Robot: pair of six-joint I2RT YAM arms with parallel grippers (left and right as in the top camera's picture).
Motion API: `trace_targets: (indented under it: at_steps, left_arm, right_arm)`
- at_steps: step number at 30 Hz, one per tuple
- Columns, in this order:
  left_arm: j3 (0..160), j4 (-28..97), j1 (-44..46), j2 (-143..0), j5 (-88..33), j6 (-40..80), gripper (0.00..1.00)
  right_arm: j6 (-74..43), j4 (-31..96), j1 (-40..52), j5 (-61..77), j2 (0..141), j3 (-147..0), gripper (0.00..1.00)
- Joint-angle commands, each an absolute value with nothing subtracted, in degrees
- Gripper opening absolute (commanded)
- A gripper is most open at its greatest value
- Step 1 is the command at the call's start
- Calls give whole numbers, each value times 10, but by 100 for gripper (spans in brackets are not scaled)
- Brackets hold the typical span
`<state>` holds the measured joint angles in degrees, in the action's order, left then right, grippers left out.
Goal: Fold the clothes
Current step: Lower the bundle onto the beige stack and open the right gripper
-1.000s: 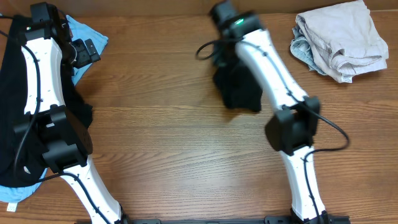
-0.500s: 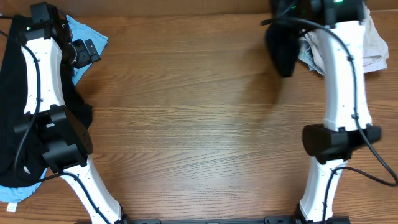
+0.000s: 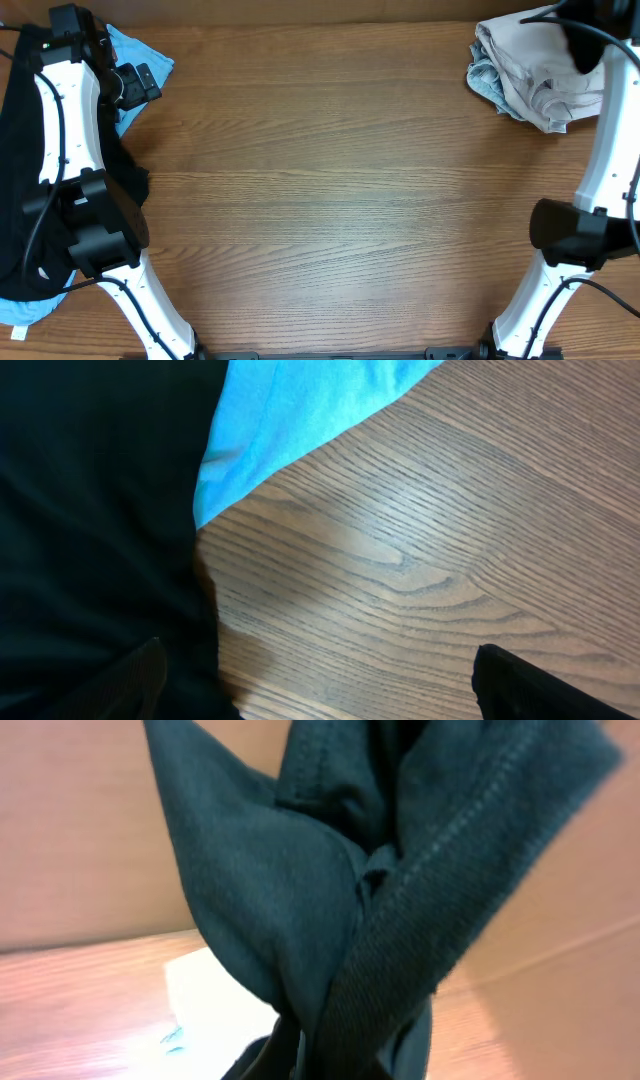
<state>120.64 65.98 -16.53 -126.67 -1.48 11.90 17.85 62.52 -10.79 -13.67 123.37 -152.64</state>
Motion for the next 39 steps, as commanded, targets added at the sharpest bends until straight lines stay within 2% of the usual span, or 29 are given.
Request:
trace_targets:
  at_steps: [1,9,16,27,39]
  left_arm:
    - [1211,660,-165,-1263,-11,143,100]
    - [1211,662,-164,-1263,-21,174,100]
    - [1211,650,-158,-1263,-26,180,100]
    - [1211,635,-153,-1263,-26,185,100]
    - [1211,636,-153,-1263,-26,185,100]
  right_arm:
    - [366,585,-138,-108,1233,-1509,4]
    - [447,442,-202,-72,1282,-1456,4]
    - [445,381,-229,-46,1322,-1455,4]
    - [328,296,-248,-46,1345,-1455,4]
    - [221,352,-237,-78,1394,-1455,4]
